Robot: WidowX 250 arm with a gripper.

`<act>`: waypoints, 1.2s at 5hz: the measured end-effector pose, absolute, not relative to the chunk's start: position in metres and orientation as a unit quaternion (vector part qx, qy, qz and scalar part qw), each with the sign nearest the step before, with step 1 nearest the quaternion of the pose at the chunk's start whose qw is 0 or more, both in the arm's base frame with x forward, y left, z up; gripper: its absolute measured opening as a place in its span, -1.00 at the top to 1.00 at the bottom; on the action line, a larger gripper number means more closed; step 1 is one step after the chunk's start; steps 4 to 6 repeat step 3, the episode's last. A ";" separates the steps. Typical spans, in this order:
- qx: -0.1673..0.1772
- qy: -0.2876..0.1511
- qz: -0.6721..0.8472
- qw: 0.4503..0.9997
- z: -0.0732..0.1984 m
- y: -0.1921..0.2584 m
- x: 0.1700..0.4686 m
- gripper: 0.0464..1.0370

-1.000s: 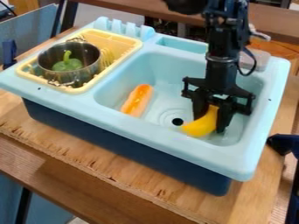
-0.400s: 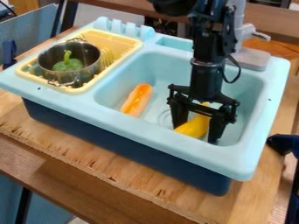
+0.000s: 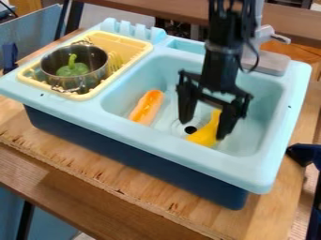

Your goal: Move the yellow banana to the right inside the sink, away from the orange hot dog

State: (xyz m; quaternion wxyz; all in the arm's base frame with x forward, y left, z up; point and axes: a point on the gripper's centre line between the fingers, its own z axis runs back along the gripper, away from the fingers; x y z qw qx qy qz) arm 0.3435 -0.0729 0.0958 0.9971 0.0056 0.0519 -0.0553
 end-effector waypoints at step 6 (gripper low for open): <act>-0.020 -0.003 -0.111 0.994 0.175 -0.046 0.297 -0.92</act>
